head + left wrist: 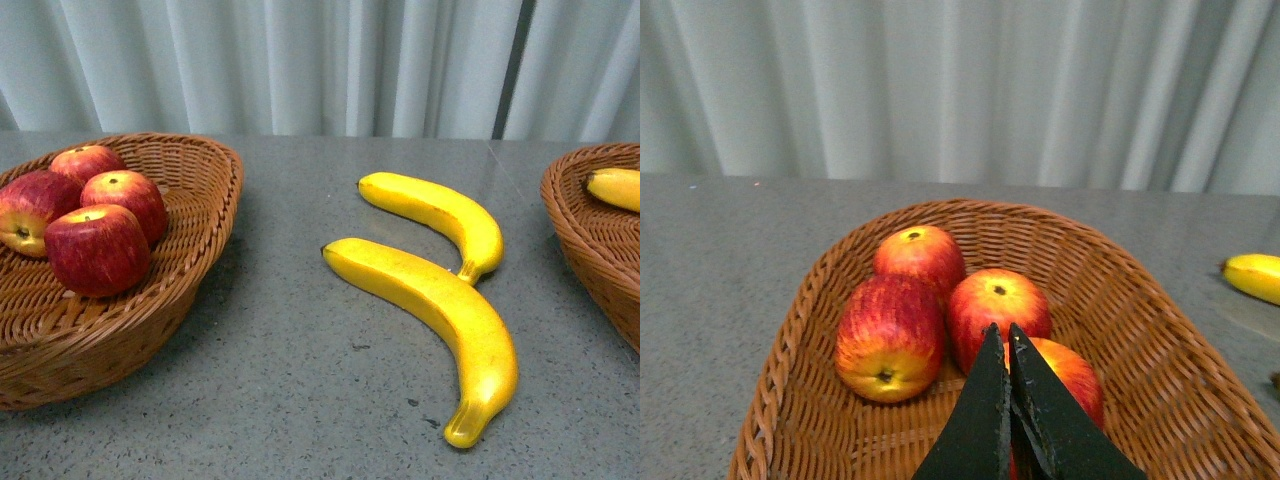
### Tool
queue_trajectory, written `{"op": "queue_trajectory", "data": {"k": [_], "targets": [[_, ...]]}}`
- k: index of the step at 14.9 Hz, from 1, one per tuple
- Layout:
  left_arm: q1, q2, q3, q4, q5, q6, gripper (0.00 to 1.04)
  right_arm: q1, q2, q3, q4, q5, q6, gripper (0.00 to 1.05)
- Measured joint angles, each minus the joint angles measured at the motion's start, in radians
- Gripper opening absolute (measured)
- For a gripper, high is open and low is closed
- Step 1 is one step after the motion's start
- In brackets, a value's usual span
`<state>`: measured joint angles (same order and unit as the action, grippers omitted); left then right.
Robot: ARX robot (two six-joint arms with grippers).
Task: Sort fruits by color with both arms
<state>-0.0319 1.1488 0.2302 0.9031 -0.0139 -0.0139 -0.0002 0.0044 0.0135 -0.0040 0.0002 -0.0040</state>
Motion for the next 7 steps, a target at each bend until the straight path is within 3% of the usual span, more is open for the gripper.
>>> {"op": "queue_trajectory", "data": {"k": [4,7], "targets": [[0.033,-0.149,-0.092,-0.057,0.011,0.000,0.02,0.000,0.000,0.000,0.000,0.000,0.000,0.98],[0.031,-0.470,-0.215,-0.242,0.014,0.000,0.02,0.000,0.000,0.000,0.000,0.000,0.000,0.98]]}}
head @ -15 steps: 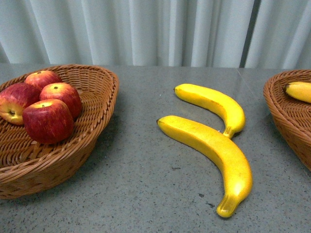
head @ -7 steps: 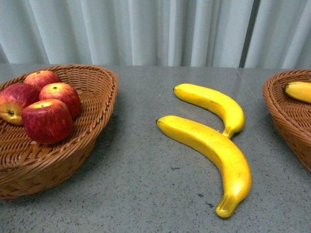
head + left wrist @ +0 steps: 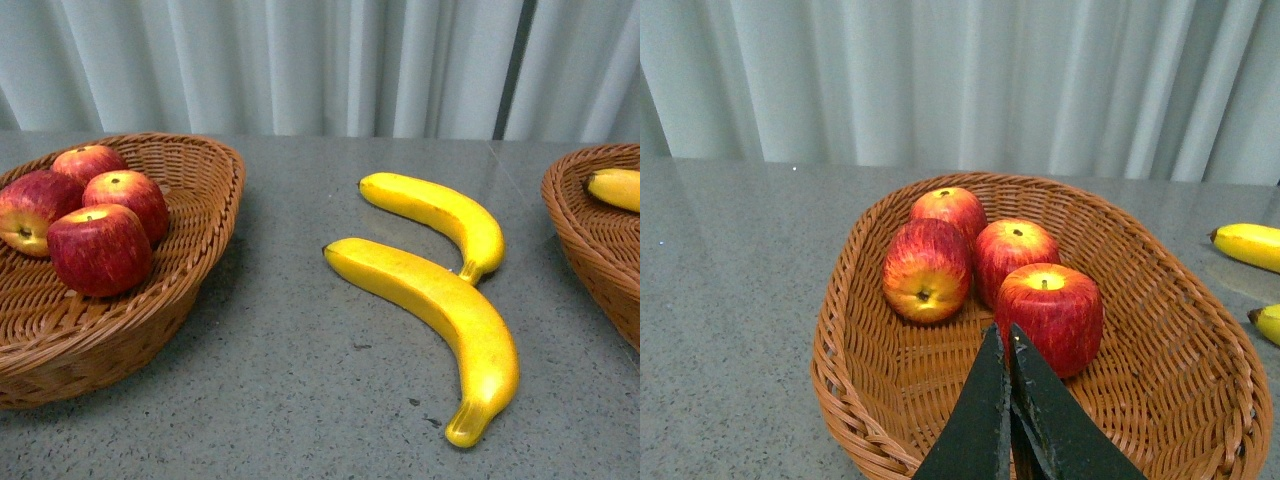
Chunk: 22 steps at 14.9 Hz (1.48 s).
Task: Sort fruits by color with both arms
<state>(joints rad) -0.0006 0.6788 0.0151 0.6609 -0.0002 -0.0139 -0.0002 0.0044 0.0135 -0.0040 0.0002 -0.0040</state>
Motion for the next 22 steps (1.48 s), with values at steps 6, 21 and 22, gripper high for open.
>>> {"op": "queue_trajectory", "data": {"k": [6,21,22], "targets": [[0.000,-0.244,-0.001,-0.230,0.000,0.000,0.02,0.000,0.000,0.000,0.000,0.000,0.000,0.98],[0.000,-0.668,0.000,-0.669,0.000,0.000,0.02,0.000,0.000,0.000,0.001,0.000,0.000,0.98],[0.000,-0.668,0.000,-0.664,0.000,0.000,0.02,0.000,0.000,0.000,0.000,0.000,0.000,0.98]]}}
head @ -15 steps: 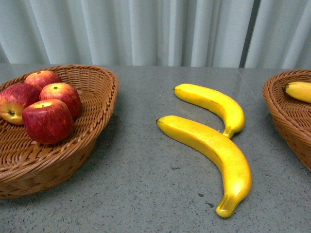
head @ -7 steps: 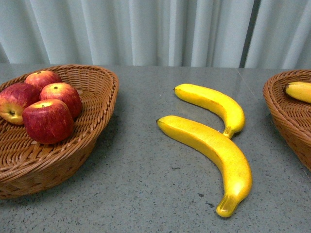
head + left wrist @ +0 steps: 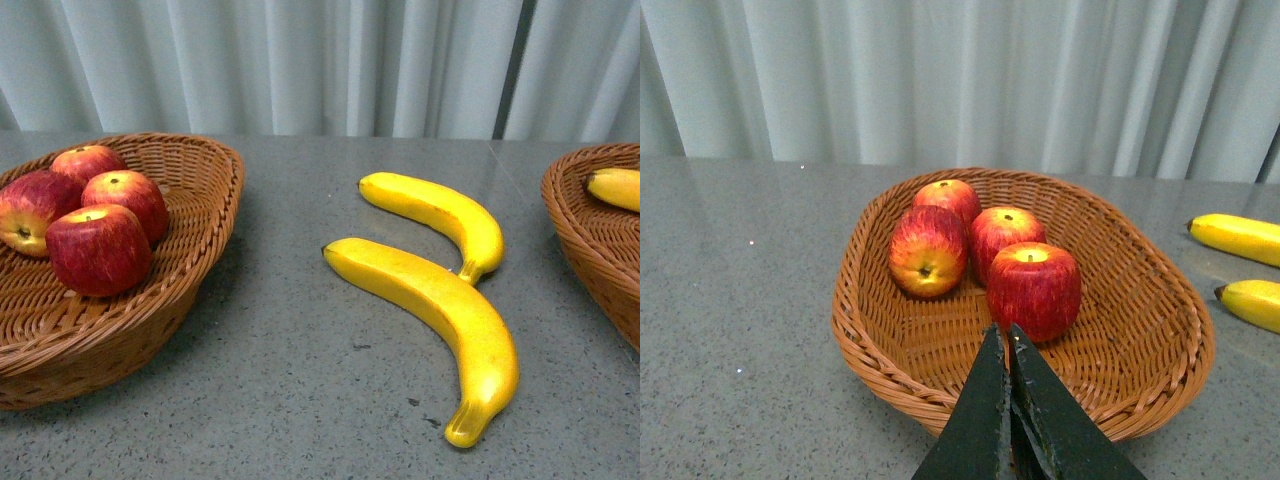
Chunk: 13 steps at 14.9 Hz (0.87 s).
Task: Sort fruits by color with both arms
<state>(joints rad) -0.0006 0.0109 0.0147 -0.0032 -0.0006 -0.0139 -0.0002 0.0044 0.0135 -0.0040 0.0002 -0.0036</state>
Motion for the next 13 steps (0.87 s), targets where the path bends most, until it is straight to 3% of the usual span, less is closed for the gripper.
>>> {"op": "queue_trajectory", "data": {"k": [1,7,8,9,13], "targets": [[0.000,0.000,0.000,-0.002,0.001,0.000,0.04,0.000,0.000,0.000,0.000,0.000,0.000,0.98],[0.000,0.000,0.000,0.000,0.000,0.000,0.62,0.000,0.000,0.000,0.000,0.000,0.000,0.98],[0.000,0.000,0.000,0.000,0.000,0.000,0.73,-0.015,0.013,0.008,-0.035,-0.049,0.027,0.98],[0.000,0.000,0.000,0.000,0.001,0.000,0.83,-0.040,0.140,0.037,-0.002,-0.189,0.111,0.98],[0.000,0.000,0.000,0.000,-0.001,0.000,0.96,0.028,0.342,0.103,0.140,-0.238,0.194,0.98]]}}
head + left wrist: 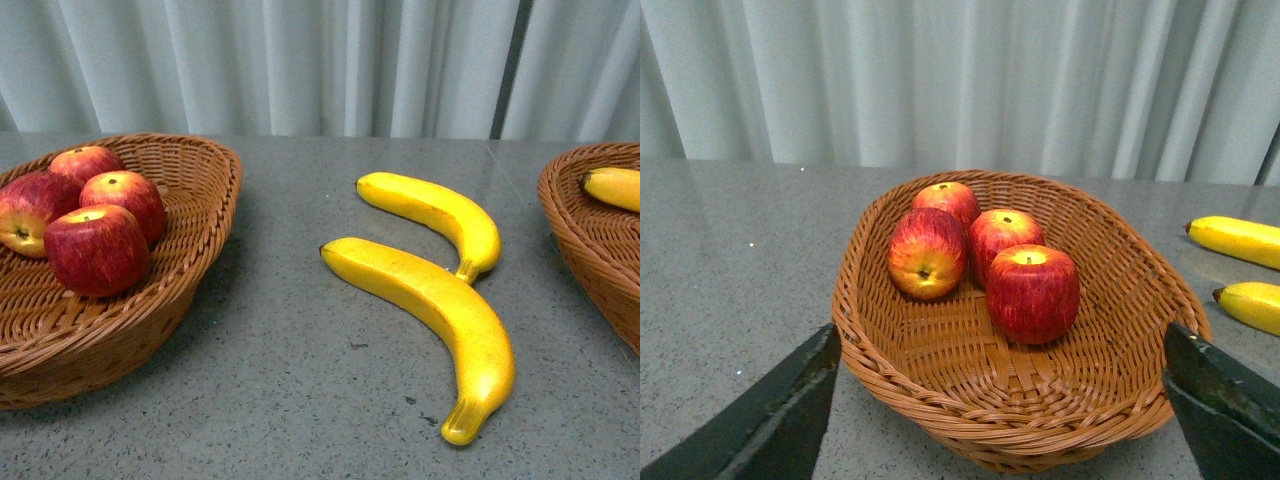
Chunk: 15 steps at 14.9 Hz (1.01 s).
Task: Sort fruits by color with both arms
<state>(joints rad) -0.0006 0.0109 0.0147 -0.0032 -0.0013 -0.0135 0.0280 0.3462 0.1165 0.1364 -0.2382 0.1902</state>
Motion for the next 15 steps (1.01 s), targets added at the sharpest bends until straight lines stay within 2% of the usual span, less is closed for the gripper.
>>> {"op": "queue_trajectory", "data": {"k": [2,4,7,8,9,10,15], "targets": [[0.000,0.000,0.000,0.000,0.002,0.003,1.00,0.060,0.106,0.046,0.098,-0.004,0.025,0.98],[0.000,0.000,0.000,0.000,0.000,0.003,0.99,0.100,0.184,0.084,0.169,0.006,0.030,0.98],[0.000,0.000,0.000,0.000,0.001,0.003,0.98,0.278,0.659,0.348,0.425,0.076,0.019,0.98],[0.000,0.000,0.000,0.000,0.001,0.003,0.98,0.401,1.110,0.669,0.324,0.135,-0.090,0.98],[0.000,0.000,0.000,0.000,0.001,0.003,0.98,0.422,1.400,0.925,0.085,0.150,-0.248,0.98],[0.000,0.000,0.000,0.000,0.001,0.003,0.98,0.395,1.440,0.933,-0.096,0.133,-0.394,0.98],[0.000,0.000,0.000,0.000,0.001,0.003,0.98,0.391,1.488,0.924,-0.145,0.145,-0.438,0.98]]}}
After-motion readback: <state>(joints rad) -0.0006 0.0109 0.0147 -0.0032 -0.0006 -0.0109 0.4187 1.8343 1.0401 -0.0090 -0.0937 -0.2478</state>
